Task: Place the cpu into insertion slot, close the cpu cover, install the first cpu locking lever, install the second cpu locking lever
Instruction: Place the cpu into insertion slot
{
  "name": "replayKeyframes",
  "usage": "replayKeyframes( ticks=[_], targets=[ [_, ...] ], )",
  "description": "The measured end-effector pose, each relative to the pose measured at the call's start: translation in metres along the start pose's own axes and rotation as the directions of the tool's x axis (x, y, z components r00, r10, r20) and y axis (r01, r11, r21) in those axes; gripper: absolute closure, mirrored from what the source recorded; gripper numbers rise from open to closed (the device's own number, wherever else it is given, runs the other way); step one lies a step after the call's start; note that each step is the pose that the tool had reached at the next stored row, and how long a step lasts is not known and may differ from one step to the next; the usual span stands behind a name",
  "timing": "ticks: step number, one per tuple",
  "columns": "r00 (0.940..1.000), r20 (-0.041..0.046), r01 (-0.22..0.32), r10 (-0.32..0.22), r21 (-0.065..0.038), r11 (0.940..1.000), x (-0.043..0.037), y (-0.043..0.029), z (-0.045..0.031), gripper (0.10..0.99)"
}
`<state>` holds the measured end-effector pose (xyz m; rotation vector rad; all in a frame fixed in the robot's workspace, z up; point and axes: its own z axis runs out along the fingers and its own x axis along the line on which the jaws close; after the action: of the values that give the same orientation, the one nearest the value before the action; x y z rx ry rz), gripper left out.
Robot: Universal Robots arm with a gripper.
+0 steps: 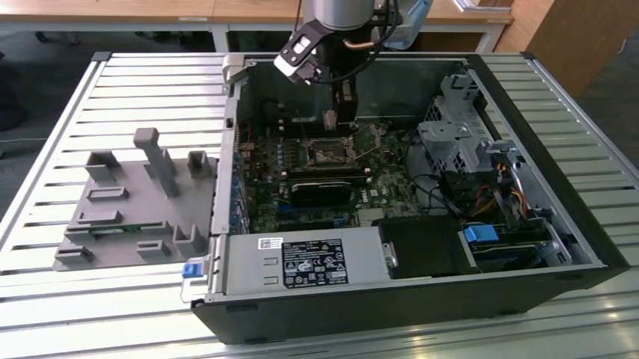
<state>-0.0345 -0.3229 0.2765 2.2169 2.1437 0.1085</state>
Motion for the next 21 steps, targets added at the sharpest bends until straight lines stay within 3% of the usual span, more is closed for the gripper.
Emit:
replayKeyframes(
  ticks=[21],
  targets=[
    [1.0, 0.0003, 0.0, 0.0, 0.0, 1.0, 0.0051, -0.0058, 0.0147, 0.545]
  ],
)
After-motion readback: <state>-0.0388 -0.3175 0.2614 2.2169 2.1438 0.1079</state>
